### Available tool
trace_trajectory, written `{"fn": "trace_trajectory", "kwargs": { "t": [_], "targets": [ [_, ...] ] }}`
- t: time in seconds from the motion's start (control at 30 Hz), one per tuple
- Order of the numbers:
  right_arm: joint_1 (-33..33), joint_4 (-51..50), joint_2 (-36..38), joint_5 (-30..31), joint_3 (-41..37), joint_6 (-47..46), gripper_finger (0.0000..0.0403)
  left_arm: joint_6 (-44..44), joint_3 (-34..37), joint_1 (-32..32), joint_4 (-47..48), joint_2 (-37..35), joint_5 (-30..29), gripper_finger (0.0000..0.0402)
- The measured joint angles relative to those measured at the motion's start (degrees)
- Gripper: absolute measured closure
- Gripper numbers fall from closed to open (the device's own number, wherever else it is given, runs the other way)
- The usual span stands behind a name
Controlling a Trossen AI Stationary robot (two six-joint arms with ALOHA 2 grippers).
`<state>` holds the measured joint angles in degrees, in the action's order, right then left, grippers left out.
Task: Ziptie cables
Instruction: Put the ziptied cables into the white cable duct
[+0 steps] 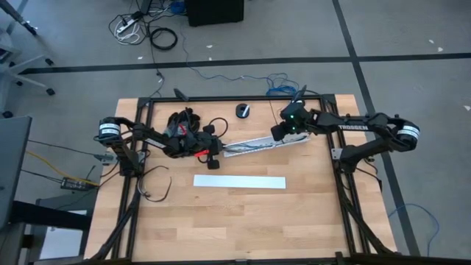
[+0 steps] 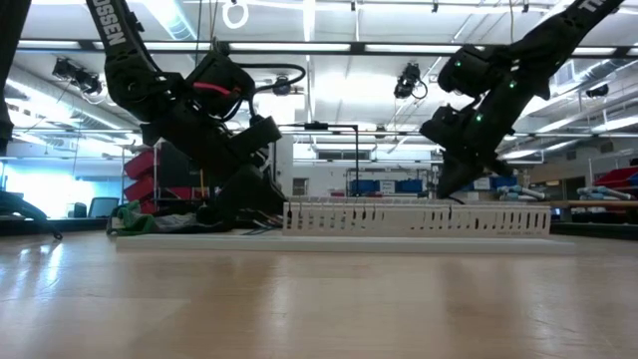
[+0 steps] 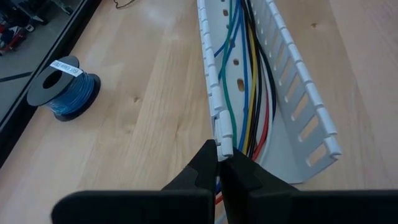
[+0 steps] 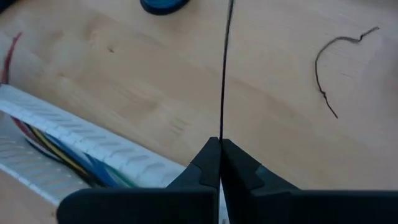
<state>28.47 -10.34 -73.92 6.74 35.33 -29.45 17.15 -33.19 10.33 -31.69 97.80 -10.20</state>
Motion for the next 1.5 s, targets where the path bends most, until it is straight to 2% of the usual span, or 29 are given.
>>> {"fn": "trace_trajectory", "kwargs": {
  "t": [0.4,0.93,1.5],
  "targets": [
    [-0.14,1.87,-1.47,-0.31,1.54,0.15,0.0402,0.24,0.00,0.00,-0.10,0.00,0.00,0.0401],
    [-3.05,-1.36,-1.47,5.60,2.23,-1.25,0.0402,-2.63,-0.14,0.00,-1.08,0.00,-0.02,0.0402],
    [-6.36,-3.32,-1.47,10.65,2.23,-3.49,0.0403,-3.32,-5.81,-2.95,4.66,0.00,-1.22,0.0401]
  ]
}}
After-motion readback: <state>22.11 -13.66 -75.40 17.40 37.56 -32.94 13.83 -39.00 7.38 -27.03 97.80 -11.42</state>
